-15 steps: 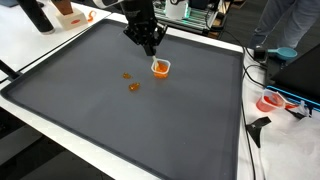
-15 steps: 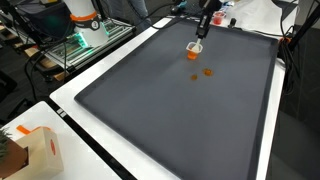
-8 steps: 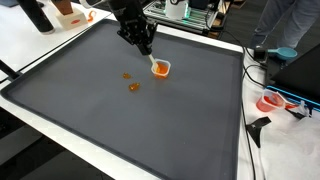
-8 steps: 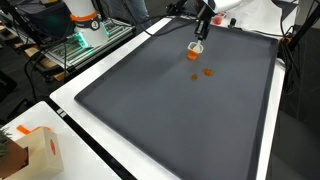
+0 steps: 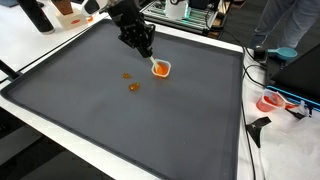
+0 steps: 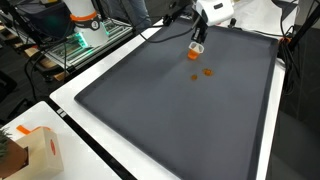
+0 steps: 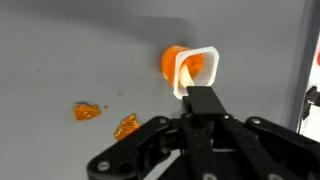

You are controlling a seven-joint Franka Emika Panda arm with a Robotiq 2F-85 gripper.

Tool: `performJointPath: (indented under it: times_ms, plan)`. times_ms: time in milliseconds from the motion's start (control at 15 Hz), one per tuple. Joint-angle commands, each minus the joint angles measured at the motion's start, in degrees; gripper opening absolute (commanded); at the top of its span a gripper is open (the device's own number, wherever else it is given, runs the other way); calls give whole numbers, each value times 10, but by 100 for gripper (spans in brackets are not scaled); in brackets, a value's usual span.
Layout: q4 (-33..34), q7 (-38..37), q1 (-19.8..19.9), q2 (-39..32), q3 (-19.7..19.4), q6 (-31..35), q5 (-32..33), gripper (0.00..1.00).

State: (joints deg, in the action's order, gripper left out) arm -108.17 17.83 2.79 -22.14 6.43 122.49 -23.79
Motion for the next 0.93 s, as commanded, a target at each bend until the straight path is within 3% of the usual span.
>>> performJointPath:
  times_ms: [0,867]
  plan:
    - [-10,28,17,-3,8,5,-45,3]
    - [-16,91,54,-26,1,-10,-147,3]
